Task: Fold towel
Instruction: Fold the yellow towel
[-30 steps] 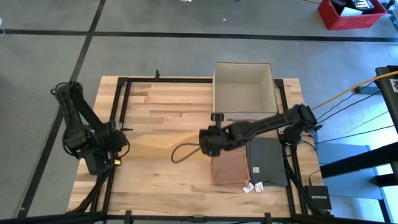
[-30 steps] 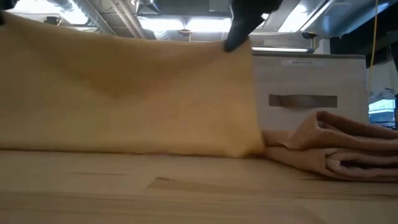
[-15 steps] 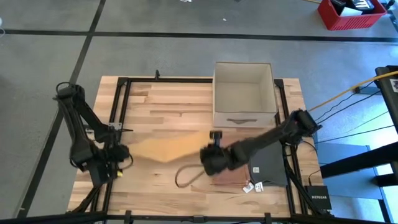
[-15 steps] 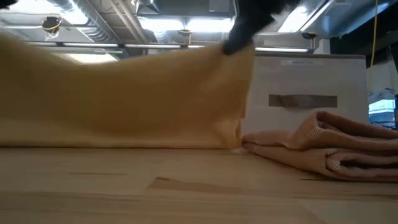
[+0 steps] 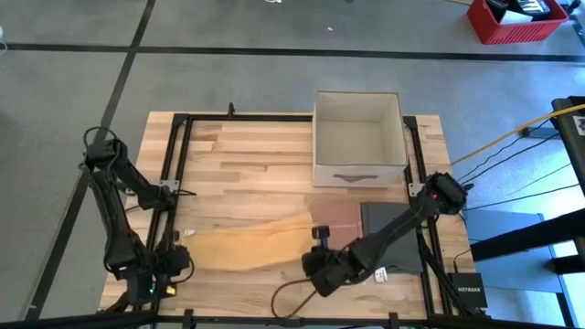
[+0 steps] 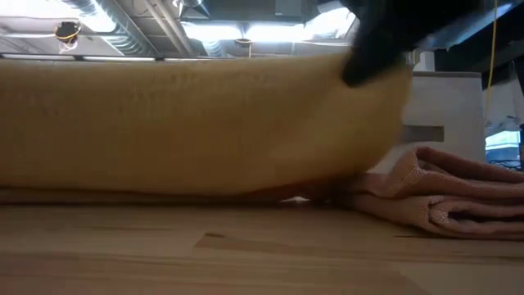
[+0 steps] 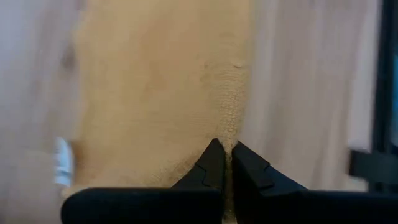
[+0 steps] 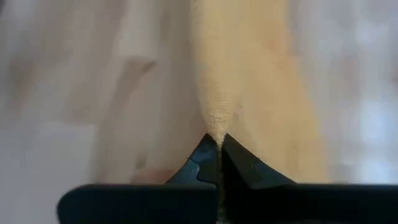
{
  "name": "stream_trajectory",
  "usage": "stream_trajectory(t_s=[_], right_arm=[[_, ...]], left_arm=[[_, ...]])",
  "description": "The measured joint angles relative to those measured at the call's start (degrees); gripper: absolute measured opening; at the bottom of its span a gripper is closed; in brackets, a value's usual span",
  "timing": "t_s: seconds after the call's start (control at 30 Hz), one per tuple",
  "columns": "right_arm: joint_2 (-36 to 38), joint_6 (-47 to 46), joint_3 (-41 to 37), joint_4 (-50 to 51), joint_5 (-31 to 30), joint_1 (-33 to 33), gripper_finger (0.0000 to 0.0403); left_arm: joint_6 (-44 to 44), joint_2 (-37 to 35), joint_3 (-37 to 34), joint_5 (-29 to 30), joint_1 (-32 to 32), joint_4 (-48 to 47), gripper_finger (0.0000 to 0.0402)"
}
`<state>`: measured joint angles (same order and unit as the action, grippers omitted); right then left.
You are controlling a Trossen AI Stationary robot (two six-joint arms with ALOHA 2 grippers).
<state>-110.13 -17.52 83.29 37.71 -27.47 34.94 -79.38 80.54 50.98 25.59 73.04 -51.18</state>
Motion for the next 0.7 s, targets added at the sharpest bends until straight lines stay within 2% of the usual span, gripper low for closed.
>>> stream_trajectory(t_s=[0.2, 0.33, 0.5, 0.7], right_arm=[[3.0, 1.8, 7.5, 5.4, -5.9, -3.8, 0.0007], [5.1, 1.4, 13.0, 10.1, -4.8, -7.7, 0.0008], [6.1, 2.1, 17.8, 16.7, -4.1, -13.6, 0.0008], [6.3, 9.2, 20.7, 19.3, -11.5, -20.5, 0.0009]], left_arm=[[-0.9, -5.1, 5.4, 7.2, -1.1, -12.0, 0.0], [-0.7, -11.0, 9.0, 10.2, -1.9, -18.2, 0.0], [0.1, -18.7, 10.3, 15.6, -1.9, -24.2, 0.0], [-0.1, -23.9, 10.3, 21.7, -2.0, -37.2, 0.0]])
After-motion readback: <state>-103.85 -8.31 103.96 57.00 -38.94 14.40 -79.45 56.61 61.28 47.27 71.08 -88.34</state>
